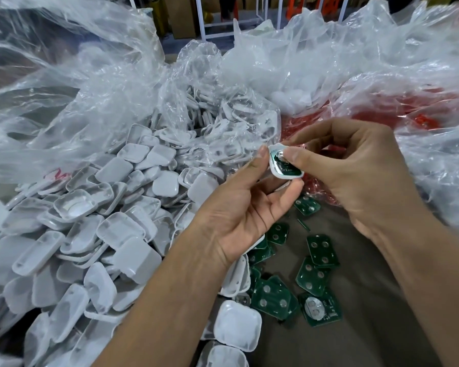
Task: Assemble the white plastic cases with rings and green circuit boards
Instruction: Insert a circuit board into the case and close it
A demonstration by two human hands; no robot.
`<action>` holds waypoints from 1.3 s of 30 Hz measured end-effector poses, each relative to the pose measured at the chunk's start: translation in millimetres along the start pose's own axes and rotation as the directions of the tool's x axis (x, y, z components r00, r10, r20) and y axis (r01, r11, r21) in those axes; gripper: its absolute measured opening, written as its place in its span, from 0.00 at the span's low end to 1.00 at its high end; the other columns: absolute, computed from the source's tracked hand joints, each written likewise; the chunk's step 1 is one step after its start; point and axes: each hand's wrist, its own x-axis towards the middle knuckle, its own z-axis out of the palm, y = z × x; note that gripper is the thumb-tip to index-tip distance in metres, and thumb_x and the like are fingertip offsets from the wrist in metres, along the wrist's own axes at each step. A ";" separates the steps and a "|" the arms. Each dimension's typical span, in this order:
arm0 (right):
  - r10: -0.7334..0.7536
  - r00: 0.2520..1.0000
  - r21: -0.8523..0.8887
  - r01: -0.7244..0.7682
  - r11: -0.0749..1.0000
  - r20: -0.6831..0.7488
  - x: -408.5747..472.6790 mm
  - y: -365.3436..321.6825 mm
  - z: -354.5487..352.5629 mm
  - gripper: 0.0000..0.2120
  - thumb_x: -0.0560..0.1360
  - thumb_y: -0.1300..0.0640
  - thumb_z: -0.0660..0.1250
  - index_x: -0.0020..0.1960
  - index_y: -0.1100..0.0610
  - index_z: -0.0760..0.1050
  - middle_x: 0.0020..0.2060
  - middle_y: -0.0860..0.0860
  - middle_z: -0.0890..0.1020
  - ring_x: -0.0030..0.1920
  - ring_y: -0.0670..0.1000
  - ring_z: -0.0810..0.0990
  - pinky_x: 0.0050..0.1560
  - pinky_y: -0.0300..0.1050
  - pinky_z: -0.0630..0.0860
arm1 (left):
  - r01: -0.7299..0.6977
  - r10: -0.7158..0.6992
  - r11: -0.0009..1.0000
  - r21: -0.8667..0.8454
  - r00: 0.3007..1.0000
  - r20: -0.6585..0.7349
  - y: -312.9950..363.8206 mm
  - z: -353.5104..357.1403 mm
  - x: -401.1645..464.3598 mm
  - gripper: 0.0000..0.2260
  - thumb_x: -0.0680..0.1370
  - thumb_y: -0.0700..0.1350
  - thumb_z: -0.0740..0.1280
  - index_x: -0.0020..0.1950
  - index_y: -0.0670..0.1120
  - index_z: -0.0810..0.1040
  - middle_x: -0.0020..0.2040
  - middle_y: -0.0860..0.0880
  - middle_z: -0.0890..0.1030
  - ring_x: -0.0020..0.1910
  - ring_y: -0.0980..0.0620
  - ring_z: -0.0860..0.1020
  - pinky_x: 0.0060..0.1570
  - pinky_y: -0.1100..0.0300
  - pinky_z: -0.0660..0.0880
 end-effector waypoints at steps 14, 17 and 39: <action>-0.100 0.977 -0.258 0.147 0.955 0.187 0.5 -7.6 -9.4 0.04 0.71 0.54 0.80 0.45 0.51 0.87 0.37 0.50 0.88 0.37 0.57 0.86 0.43 0.58 0.84 | -0.007 0.004 0.991 0.134 1.000 0.022 4.6 -7.2 -1.3 0.10 0.73 0.47 0.71 0.45 0.41 0.87 0.40 0.41 0.85 0.35 0.48 0.86 0.34 0.60 0.83; -0.109 0.973 -0.261 0.162 0.952 0.206 1.0 -7.9 -10.7 0.04 0.71 0.54 0.80 0.45 0.52 0.88 0.37 0.49 0.88 0.37 0.55 0.87 0.42 0.55 0.84 | -0.016 0.011 0.991 0.132 0.999 0.033 4.5 -8.3 -1.5 0.11 0.73 0.47 0.71 0.47 0.41 0.87 0.41 0.41 0.85 0.36 0.48 0.86 0.34 0.59 0.83; -0.193 0.970 -0.267 0.227 0.937 0.148 3.2 6.7 -3.4 0.03 0.75 0.54 0.79 0.48 0.52 0.87 0.37 0.55 0.87 0.38 0.63 0.85 0.38 0.65 0.81 | -0.036 0.037 0.998 0.059 0.999 -0.001 5.0 -7.5 2.2 0.10 0.76 0.47 0.71 0.47 0.40 0.85 0.43 0.42 0.85 0.38 0.49 0.86 0.36 0.59 0.84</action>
